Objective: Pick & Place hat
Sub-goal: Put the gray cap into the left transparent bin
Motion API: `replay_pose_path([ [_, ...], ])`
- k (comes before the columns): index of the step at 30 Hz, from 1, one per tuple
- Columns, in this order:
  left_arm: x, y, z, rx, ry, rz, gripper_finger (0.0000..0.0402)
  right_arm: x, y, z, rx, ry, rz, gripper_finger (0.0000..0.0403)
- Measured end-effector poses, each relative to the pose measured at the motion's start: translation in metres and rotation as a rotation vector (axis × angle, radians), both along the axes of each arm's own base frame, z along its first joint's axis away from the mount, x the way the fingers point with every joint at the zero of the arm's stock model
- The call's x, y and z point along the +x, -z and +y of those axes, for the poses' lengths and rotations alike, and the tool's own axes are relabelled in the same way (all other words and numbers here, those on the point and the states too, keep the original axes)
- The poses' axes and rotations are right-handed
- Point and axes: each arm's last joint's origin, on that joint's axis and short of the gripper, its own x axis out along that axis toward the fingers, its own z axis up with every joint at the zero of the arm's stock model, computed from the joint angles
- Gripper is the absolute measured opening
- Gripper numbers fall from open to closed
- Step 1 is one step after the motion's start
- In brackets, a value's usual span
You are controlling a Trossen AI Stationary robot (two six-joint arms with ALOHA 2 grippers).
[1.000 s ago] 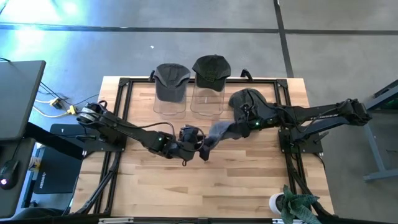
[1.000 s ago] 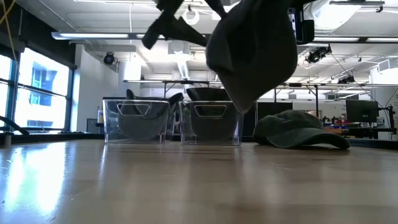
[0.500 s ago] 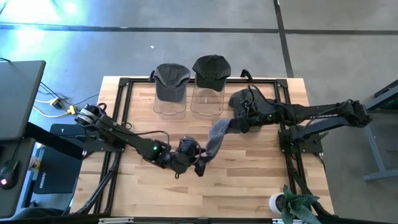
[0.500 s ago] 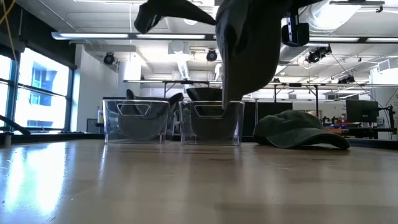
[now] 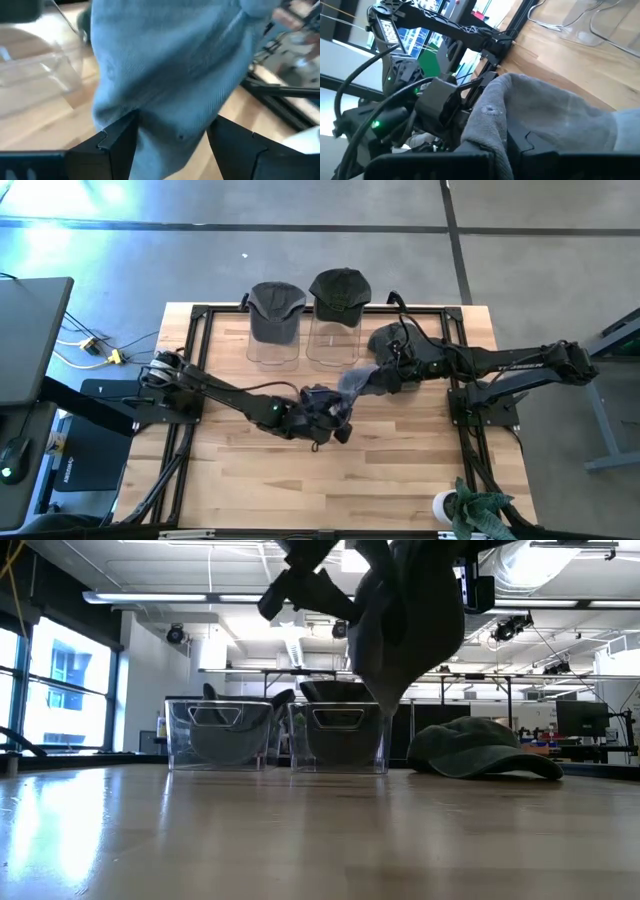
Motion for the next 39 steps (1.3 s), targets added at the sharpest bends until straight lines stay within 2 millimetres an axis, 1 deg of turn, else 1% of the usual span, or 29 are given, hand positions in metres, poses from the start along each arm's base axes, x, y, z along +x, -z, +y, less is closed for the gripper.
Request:
replay_pose_path([
  [2,0.0,-0.008,0.0,0.043,-0.003,0.05,0.0224,0.0,0.0,0.0,0.003,0.001,-0.002,0.0001],
  [4,0.0,-0.021,0.0,0.062,-0.021,0.059,0.0224,0.0,-0.001,0.0,0.004,-0.001,-0.007,0.0001],
  [6,0.005,-0.021,-0.001,0.074,-0.05,0.09,0.0224,0.0,-0.001,0.0,0.009,-0.013,-0.008,0.0001],
  [8,0.002,-0.018,-0.002,0.113,-0.086,0.161,0.0224,0.0,-0.001,0.001,0.012,-0.02,-0.007,0.0002],
  [9,-0.001,-0.021,-0.004,0.132,-0.095,0.18,0.0224,0.0,-0.001,0.001,0.013,-0.02,-0.008,0.0002],
  [11,0.002,-0.031,-0.004,0.134,-0.126,0.147,0.0224,0.0,-0.002,0.002,0.014,-0.03,-0.021,0.0001],
  [13,-0.001,-0.029,-0.003,0.131,-0.149,0.18,0.0224,0.001,-0.004,0.002,0.017,-0.043,-0.037,0.0001],
  [14,-0.003,-0.024,-0.002,0.132,-0.159,0.221,0.0224,0.001,-0.004,0.002,0.02,-0.052,-0.039,0.0002],
  [16,-0.006,-0.018,-0.002,0.089,-0.183,0.248,0.0224,0.001,-0.004,0.003,0.03,-0.063,-0.042,0.0002],
  [19,-0.014,-0.019,0.002,0.029,-0.241,0.255,0.0224,0.001,-0.005,0.005,0.033,-0.085,-0.053,0.0001],
  [21,-0.018,-0.014,0.005,0.019,-0.281,0.296,0.0224,0.001,-0.005,0.006,0.036,-0.102,-0.053,0.0002],
  [25,-0.021,-0.013,0.006,0.005,-0.308,0.3,0.0222,0.001,-0.005,0.01,0.04,-0.13,-0.052,0.0001],
  [27,-0.02,-0.013,0.006,-0.01,-0.3,0.3,0.0207,0.001,-0.005,0.011,0.041,-0.138,-0.053,0.0001],
  [29,-0.02,-0.013,0.005,-0.02,-0.288,0.309,0.0174,0.001,-0.005,0.011,0.038,-0.142,-0.052,0.0002],
  [31,-0.02,-0.013,0.005,-0.023,-0.271,0.321,0.0123,0.001,-0.005,0.012,0.037,-0.147,-0.052,0.0003],
  [34,-0.02,-0.013,0.004,-0.024,-0.238,0.346,0.0031,0.001,-0.005,0.012,0.029,-0.157,-0.052,0.0002],
  [35,-0.022,-0.017,0.004,-0.028,-0.223,0.353,0.0016,0.001,-0.005,0.012,0.028,-0.157,-0.051,0.0002],
  [37,-0.027,-0.029,0.005,-0.042,-0.19,0.365,0.0017,0.001,-0.006,0.012,0.026,-0.154,-0.06,0.0002],
  [39,-0.033,-0.047,0.007,-0.054,-0.161,0.357,0.0016,0.001,-0.009,0.012,0.01,-0.156,-0.07,0.0002],
])
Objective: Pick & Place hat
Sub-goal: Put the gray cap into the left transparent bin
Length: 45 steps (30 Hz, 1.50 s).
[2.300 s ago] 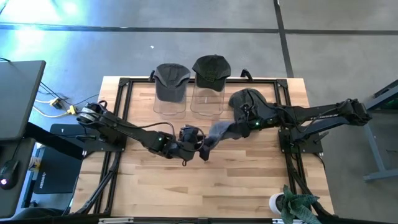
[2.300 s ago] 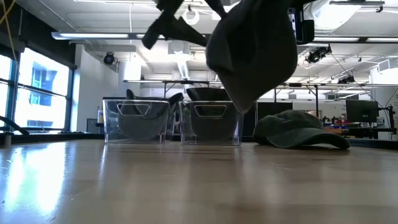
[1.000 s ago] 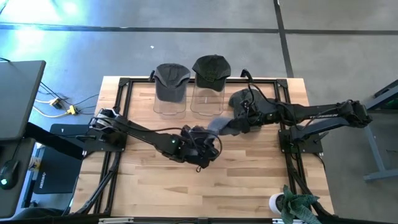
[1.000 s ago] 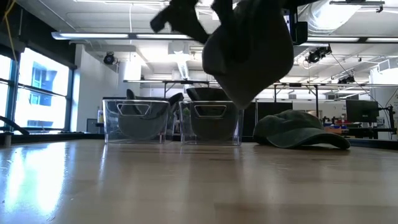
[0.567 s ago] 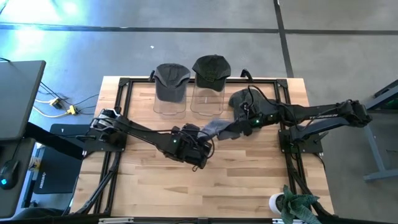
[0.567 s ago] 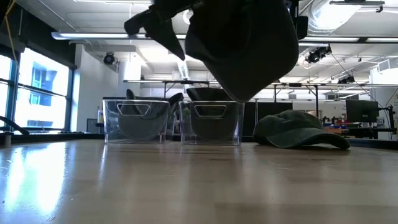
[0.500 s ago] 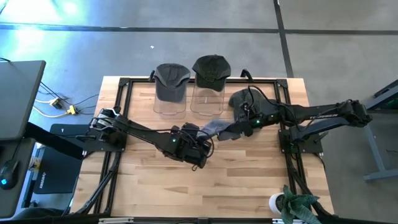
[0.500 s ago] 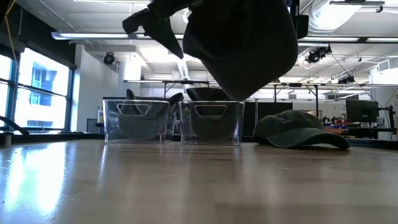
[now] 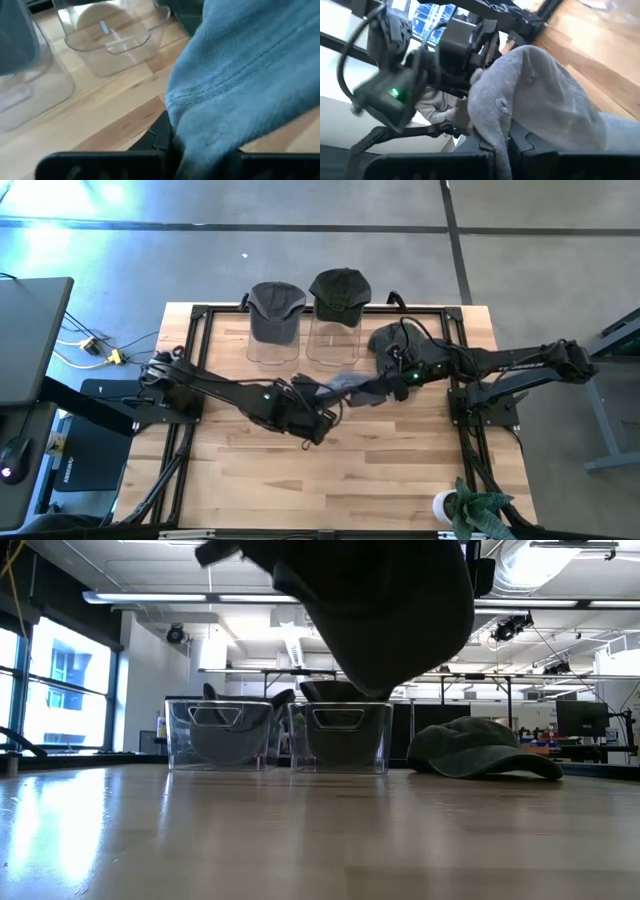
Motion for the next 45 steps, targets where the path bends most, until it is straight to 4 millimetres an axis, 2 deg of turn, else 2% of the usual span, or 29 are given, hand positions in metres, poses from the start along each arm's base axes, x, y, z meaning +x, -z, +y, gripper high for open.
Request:
replay_pose_path([
  [3,-0.011,-0.025,0.003,-0.008,0.03,-0.008,0.0004,0.008,-0.009,0.0,-0.05,-0.001,-0.013,0.0001],
  [7,-0.029,-0.054,0.013,-0.016,0.032,-0.007,0.0003,0.032,-0.02,-0.004,-0.144,0.0,0.032,0.0001],
  [11,-0.054,-0.065,0.024,-0.026,-0.04,0.064,0.0002,0.067,-0.03,-0.017,-0.247,0.007,0.089,0.0001],
  [15,-0.08,-0.076,0.045,-0.034,-0.128,0.146,0.0001,0.106,-0.036,-0.04,-0.319,0.011,0.102,0.0001],
  [21,-0.104,-0.086,0.088,-0.067,-0.161,0.183,0.0001,0.163,-0.036,-0.089,-0.345,-0.015,0.087,0.0001],
  [23,-0.112,-0.086,0.107,-0.076,-0.19,0.193,0.0,0.178,-0.034,-0.108,-0.348,-0.012,0.102,0.0001],
  [25,-0.128,-0.081,0.122,-0.118,-0.197,0.251,0.0,0.191,-0.032,-0.125,-0.357,0.003,0.119,0.0001],
  [27,-0.133,-0.076,0.139,-0.121,-0.213,0.248,0.0,0.201,-0.029,-0.142,-0.354,0.0,0.13,0.0001],
  [30,-0.156,-0.068,0.16,-0.146,-0.204,0.256,0.0,0.217,-0.022,-0.166,-0.337,-0.002,0.119,0.0001],
  [32,-0.157,-0.062,0.175,-0.152,-0.192,0.191,0.0,0.225,-0.014,-0.18,-0.309,-0.002,0.126,0.0001],
  [35,-0.173,-0.044,0.199,-0.17,-0.174,0.201,0.0,0.232,-0.004,-0.197,-0.276,0.019,0.154,0.0001],
  [37,-0.175,-0.037,0.213,-0.179,-0.139,0.138,0.0,0.233,0.003,-0.206,-0.257,0.027,0.186,0.0001],
  [40,-0.182,-0.017,0.236,-0.227,-0.115,0.137,0.0,0.234,0.013,-0.215,-0.209,0.048,0.231,0.0001],
  [45,-0.188,-0.004,0.265,-0.252,-0.039,0.087,0.0,0.23,0.026,-0.226,-0.176,0.102,0.287,0.0001],
])
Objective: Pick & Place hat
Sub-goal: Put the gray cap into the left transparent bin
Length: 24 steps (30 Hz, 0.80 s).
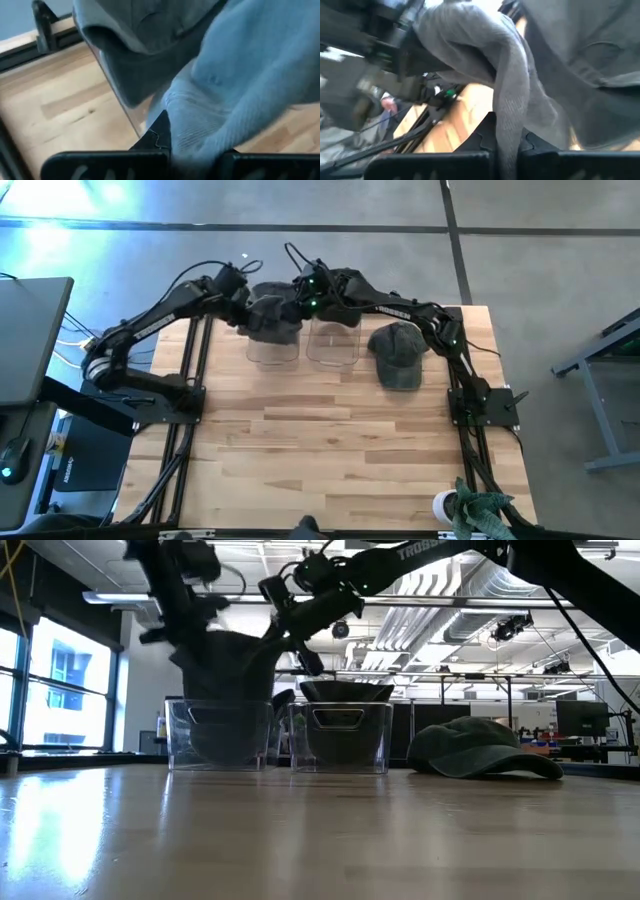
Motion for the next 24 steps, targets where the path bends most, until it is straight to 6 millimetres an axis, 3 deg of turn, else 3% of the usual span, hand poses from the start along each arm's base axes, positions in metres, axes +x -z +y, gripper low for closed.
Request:
replay_pose_path([
  [13,-0.006,0.029,0.044,-0.116,-0.019,-0.025,0.0,-0.009,0.035,-0.023,-0.008,0.099,0.052,0.0006],
  [19,-0.004,0.032,0.051,-0.109,-0.067,-0.034,0.0001,-0.013,0.045,-0.037,-0.059,0.132,0.009,0.0013],
  [24,0.0,0.028,0.057,-0.046,-0.127,-0.093,0.0015,-0.015,0.046,-0.042,-0.187,0.145,0.025,0.0043],
])
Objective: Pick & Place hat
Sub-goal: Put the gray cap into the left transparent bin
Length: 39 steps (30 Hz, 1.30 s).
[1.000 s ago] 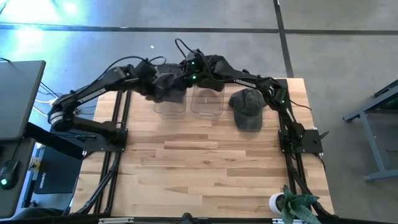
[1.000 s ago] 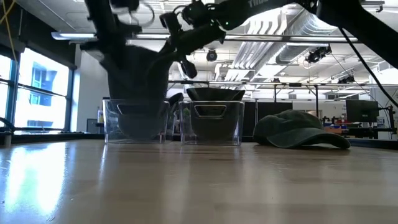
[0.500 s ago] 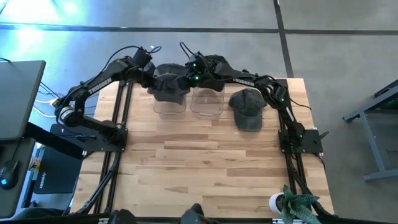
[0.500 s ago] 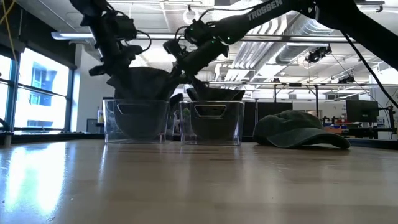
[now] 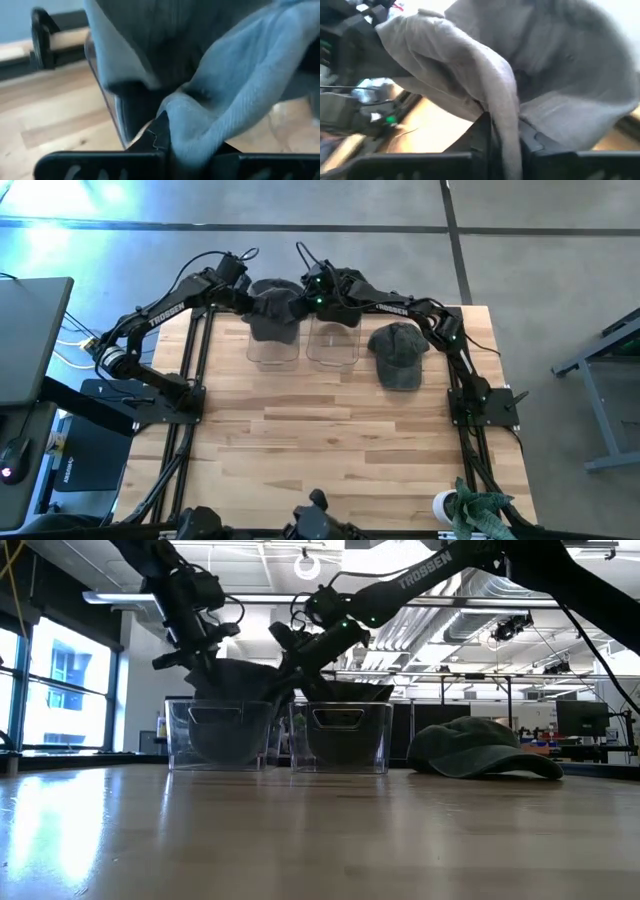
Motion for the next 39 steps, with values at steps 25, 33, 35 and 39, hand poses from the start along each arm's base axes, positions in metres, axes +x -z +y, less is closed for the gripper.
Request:
replay_pose_path([
  [25,0.003,0.002,0.013,0.09,-0.204,0.027,0.0042,-0.02,-0.05,0.017,-0.125,-0.07,0.022,0.0165],
  [33,0.004,-0.002,0.014,0.106,-0.197,0.025,0.0042,-0.031,-0.067,0.026,-0.158,-0.094,0.052,0.0165],
  [35,0.003,-0.007,0.016,0.119,-0.176,0.006,0.0045,-0.033,-0.071,0.028,-0.158,-0.108,0.052,0.0165],
  [39,-0.002,-0.016,0.021,0.128,-0.172,-0.01,0.0077,-0.036,-0.073,0.034,-0.149,-0.132,0.08,0.0165],
])
